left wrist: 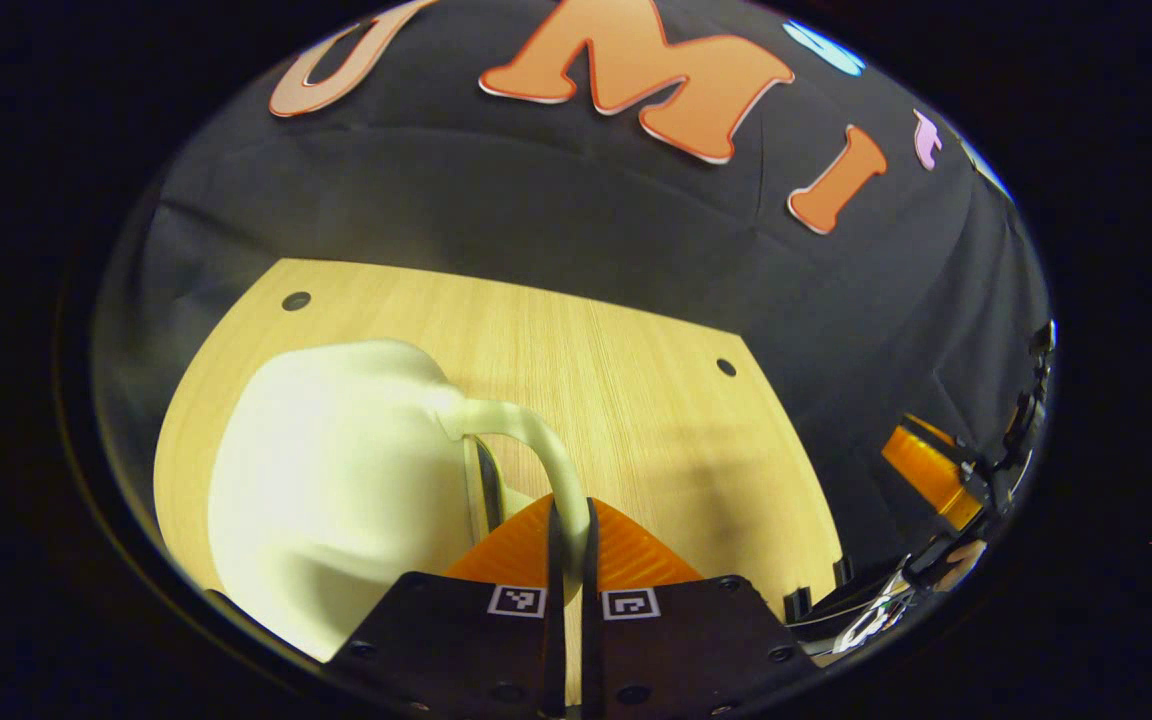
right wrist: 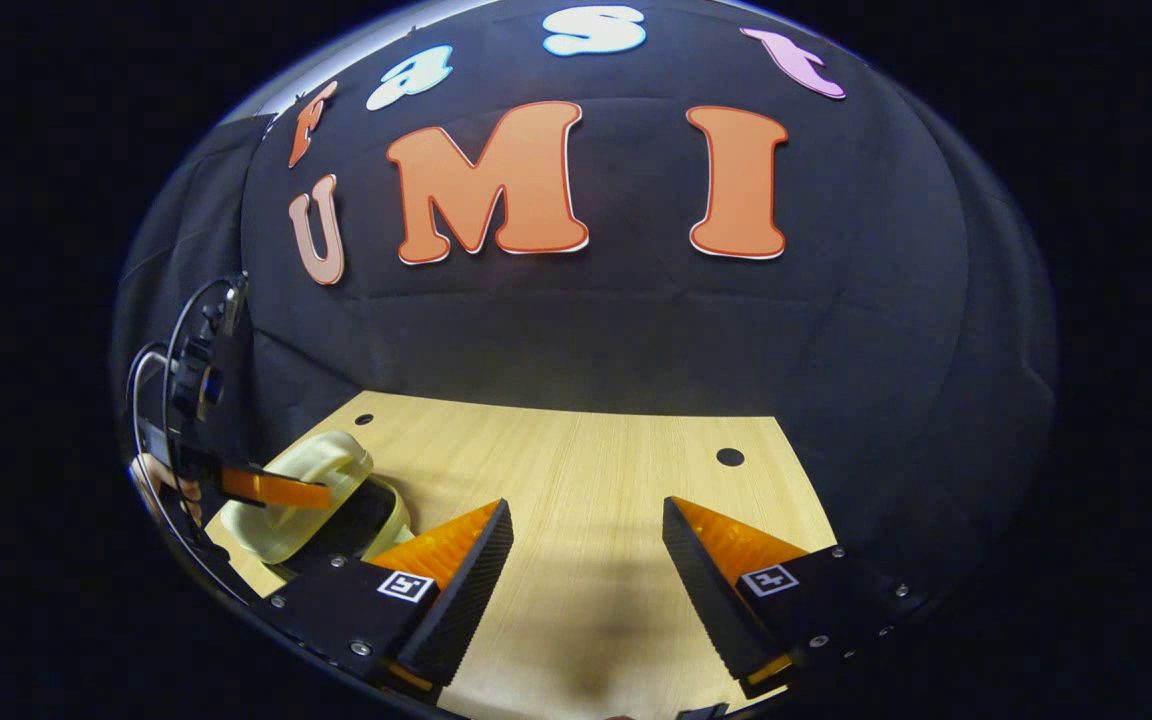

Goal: First open the suitcase, pack the skin care products into it, and then close the suitcase.

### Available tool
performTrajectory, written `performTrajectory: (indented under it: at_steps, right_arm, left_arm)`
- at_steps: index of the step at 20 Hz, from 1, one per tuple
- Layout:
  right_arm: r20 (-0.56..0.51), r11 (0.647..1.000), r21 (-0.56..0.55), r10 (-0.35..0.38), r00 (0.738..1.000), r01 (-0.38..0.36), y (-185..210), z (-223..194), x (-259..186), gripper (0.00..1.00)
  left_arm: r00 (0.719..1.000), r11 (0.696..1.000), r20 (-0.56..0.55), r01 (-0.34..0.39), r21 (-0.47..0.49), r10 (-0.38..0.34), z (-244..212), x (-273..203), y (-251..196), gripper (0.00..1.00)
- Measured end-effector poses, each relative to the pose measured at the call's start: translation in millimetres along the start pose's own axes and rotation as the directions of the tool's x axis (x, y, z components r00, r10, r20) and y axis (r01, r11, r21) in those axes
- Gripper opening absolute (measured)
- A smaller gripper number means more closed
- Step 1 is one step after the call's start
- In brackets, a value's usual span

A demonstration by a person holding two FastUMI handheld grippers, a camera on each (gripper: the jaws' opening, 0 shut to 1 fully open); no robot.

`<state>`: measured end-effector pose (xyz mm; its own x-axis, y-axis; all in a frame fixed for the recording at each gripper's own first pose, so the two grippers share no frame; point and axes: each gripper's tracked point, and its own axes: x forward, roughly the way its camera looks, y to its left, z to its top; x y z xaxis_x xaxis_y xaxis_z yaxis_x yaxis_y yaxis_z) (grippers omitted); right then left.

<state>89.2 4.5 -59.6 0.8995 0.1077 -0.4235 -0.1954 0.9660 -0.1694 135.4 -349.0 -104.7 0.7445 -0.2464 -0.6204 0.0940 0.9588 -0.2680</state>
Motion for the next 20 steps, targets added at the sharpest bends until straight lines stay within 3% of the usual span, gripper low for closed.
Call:
performTrajectory:
  at_steps: [5, 9, 11, 13, 14, 15, 17, 18, 20]
  right_arm:
    - [-0.033, 1.000, -0.002, 0.011, 0.999, -0.011, -9, -17, 3, 0.96]
    - [-0.064, 1.000, -0.001, 0.027, 0.998, -0.028, -13, -32, -8, 0.96]
    - [-0.077, 0.999, 0.010, 0.036, 0.996, -0.035, -10, -32, -12, 0.96]
    - [-0.085, 0.999, 0.020, 0.040, 0.996, -0.039, -7, -32, -17, 0.96]
    - [-0.088, 0.999, 0.018, 0.033, 0.996, -0.032, -6, -32, -19, 0.96]
    - [-0.091, 1.000, 0.018, 0.025, 0.996, -0.023, -6, -33, -21, 0.96]
    - [-0.092, 1.000, 0.028, 0.012, 0.996, -0.009, -2, -31, -26, 0.96]
    - [-0.087, 1.000, 0.029, 0.003, 0.996, 0.000, 0, -30, -28, 0.96]
    - [-0.075, 0.999, 0.014, -0.040, 0.996, 0.041, 1, -25, -32, 0.96]
  left_arm:
    - [0.991, 0.997, -0.120, -0.050, 0.058, 0.057, -50, 51, 2, 0.06]
    - [0.984, 0.983, -0.126, -0.109, 0.146, 0.128, -59, 64, 6, 0.07]
    - [0.977, 0.980, -0.134, -0.149, 0.129, 0.166, -60, 66, 8, 0.18]
    - [0.979, 0.986, -0.136, -0.139, 0.091, 0.151, -55, 56, 6, 0.29]
    - [0.981, 0.987, -0.127, -0.137, 0.080, 0.146, -50, 50, 8, 0.40]
    - [0.985, 0.990, -0.110, -0.124, 0.064, 0.130, -41, 41, 5, 0.63]
    - [0.991, 0.991, -0.033, -0.128, 0.038, 0.129, -10, 27, 1, 0.89]
    - [0.992, 0.992, 0.021, -0.126, 0.031, 0.125, 13, 20, -2, 0.95]
    - [0.985, 0.992, 0.127, -0.122, 0.025, 0.118, 61, 4, -8, 0.96]
